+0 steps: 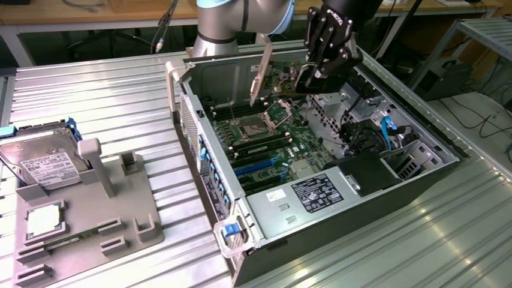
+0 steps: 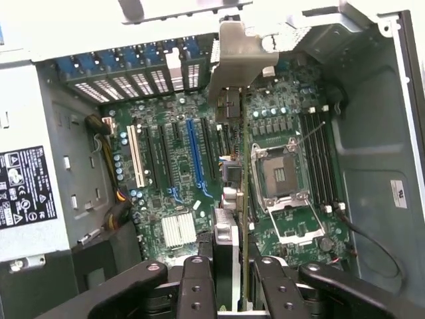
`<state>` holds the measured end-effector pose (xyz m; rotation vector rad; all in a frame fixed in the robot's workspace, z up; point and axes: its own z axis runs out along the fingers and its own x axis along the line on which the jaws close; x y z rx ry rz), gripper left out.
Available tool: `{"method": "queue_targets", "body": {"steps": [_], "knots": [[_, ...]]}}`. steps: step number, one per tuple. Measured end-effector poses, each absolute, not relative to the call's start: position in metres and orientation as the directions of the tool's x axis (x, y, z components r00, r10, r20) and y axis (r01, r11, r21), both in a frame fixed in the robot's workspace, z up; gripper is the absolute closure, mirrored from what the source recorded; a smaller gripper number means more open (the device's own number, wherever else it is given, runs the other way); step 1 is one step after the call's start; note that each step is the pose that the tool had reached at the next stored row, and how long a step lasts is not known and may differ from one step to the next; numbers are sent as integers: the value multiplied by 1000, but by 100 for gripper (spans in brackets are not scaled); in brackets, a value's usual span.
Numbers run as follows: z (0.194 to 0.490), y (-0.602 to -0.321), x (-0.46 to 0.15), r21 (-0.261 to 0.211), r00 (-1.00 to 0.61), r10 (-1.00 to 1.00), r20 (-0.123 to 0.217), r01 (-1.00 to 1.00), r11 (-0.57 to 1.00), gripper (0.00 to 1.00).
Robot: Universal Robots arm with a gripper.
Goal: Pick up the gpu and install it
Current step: 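Insert the gpu into the slot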
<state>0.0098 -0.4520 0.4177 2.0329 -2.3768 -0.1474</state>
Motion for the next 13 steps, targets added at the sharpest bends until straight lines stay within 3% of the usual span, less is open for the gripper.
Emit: {"method": "queue_targets", "body": {"steps": [13], "knots": [[411, -451, 10, 51, -106, -993, -57, -993, 103, 72]]}}
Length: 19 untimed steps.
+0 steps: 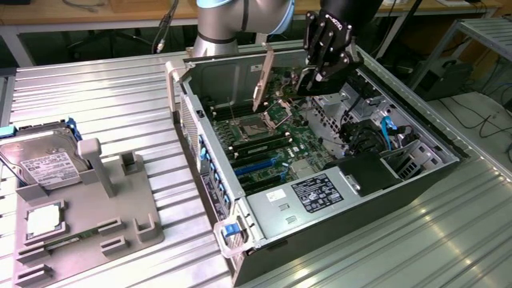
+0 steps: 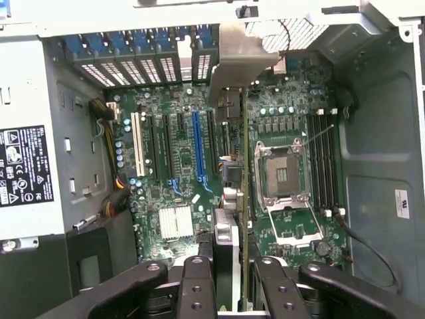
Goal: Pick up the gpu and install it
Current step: 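Insert the gpu into the slot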
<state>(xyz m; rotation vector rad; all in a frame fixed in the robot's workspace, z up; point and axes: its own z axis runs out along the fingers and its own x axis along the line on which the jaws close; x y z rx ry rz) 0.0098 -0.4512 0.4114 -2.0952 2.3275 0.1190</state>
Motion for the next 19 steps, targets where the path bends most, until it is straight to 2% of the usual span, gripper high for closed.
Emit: {"method": "queue_targets", "body": {"steps": [6, 13, 19], "knots": [[407, -451, 10, 37, -120, -991, -57, -992, 119, 72], [396, -450, 10, 36, -13, -998, -57, -999, 11, 72], [385, -447, 4, 36, -9, -998, -58, -999, 7, 72]]}}
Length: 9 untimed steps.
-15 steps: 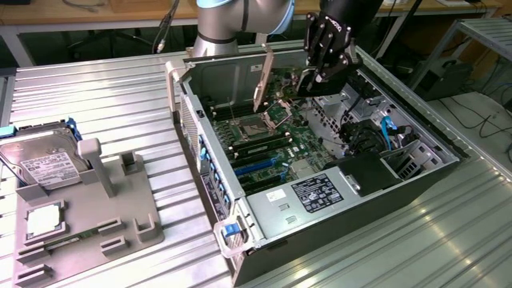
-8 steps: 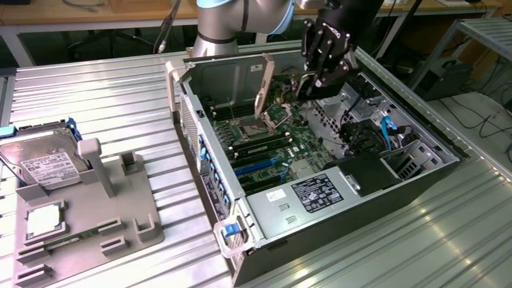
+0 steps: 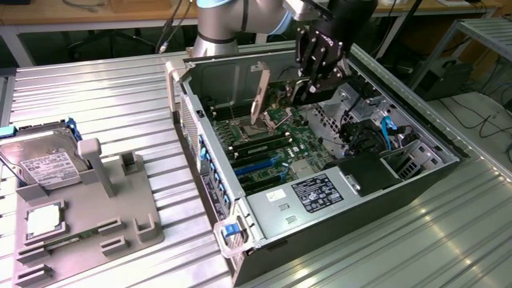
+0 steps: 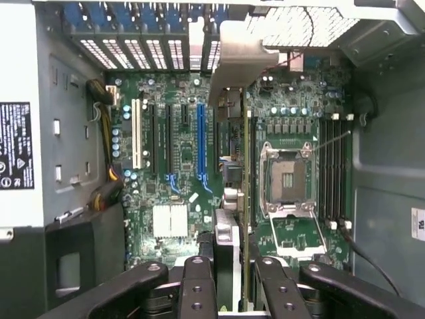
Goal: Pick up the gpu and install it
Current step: 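Insert the gpu into the slot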
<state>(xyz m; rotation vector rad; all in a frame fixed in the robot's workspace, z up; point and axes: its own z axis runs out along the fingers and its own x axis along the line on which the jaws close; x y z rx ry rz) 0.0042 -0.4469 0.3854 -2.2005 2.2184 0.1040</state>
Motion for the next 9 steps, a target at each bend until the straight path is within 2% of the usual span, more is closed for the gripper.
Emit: {"method": "queue_targets", "body": {"steps": [9], "knots": [[373, -445, -13, 26, -9, -998, -56, -1000, 7, 72]]}}
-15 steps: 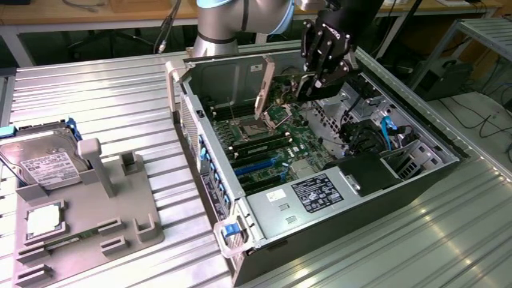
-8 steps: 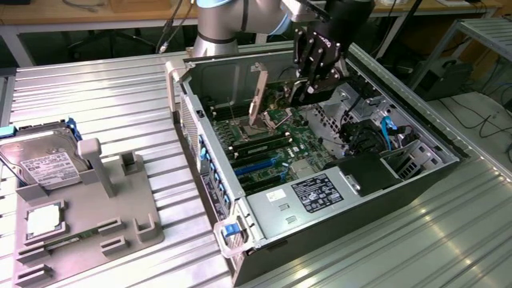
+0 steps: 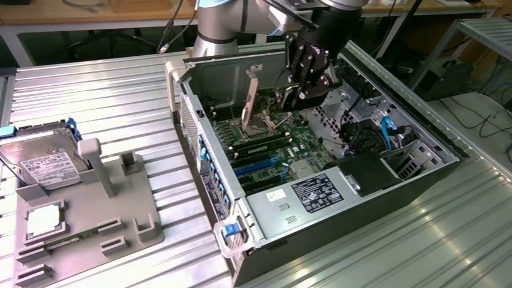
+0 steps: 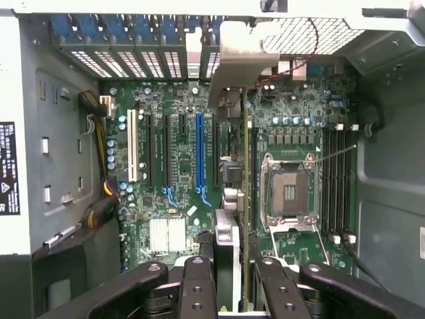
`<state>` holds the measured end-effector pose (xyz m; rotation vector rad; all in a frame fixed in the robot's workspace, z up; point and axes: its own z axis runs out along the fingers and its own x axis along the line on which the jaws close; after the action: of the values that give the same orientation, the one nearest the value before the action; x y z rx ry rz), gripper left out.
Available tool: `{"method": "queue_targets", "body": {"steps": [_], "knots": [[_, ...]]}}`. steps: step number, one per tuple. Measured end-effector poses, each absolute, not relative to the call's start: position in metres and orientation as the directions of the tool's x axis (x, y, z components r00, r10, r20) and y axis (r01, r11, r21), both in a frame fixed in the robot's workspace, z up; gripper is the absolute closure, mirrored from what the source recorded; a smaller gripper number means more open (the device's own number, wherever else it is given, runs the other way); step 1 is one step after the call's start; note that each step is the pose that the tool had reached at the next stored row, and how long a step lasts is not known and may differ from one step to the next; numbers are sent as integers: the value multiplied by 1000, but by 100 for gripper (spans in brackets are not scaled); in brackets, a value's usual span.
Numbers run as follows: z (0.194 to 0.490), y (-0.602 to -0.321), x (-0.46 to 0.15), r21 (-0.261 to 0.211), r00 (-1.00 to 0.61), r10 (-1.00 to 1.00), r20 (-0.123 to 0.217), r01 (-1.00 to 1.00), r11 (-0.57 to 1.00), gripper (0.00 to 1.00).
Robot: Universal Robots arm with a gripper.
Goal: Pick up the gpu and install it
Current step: 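Insert the gpu into the slot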
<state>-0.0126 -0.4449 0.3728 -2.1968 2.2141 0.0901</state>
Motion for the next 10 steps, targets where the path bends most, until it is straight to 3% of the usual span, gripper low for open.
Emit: {"method": "queue_targets", "body": {"steps": [10], "knots": [[359, -455, -23, 26, -33, -998, -56, -999, 32, 72]]}}
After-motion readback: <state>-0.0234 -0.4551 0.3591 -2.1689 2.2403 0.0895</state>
